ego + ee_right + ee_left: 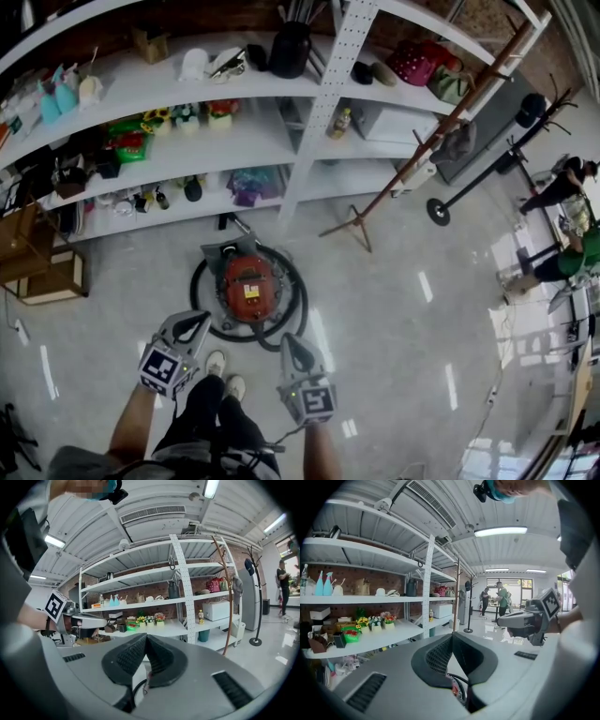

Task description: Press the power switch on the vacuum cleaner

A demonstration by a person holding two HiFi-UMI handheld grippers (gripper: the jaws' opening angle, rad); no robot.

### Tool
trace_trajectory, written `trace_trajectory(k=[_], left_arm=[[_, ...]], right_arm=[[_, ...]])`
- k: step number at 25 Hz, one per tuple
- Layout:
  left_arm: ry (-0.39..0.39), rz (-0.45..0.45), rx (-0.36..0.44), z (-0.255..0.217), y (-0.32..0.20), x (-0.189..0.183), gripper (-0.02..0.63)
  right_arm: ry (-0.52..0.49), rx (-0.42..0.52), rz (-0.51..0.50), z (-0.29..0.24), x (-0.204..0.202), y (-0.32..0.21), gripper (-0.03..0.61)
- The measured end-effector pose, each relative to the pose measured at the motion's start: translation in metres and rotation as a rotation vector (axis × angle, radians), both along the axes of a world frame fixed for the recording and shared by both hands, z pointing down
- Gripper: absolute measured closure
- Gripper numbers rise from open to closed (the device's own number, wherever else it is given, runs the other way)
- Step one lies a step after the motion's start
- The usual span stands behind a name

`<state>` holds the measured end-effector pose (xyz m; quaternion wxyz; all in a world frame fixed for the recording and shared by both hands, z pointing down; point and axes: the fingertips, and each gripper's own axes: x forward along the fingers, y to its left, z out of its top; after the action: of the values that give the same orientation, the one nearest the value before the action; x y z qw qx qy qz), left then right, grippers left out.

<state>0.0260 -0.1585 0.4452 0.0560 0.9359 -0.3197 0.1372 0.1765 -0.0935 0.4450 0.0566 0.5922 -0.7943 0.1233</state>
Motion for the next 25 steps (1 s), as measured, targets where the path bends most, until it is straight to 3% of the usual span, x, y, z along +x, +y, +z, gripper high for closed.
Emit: trace_trajectory(k=[11,25], left_arm=[[-0.056,0.041,-0.028,0.057,-0.05,-0.007,0.604],[-0.049,0.05,-0.102,0.142,-0.091,-0.009,0.604]], right_arm=[[0.019,-0.058,-0.001,0.056,-0.011,-0.048,0.568],[0.014,-0.123,-0.01,0.146,-0.021,-0.093,0.568]])
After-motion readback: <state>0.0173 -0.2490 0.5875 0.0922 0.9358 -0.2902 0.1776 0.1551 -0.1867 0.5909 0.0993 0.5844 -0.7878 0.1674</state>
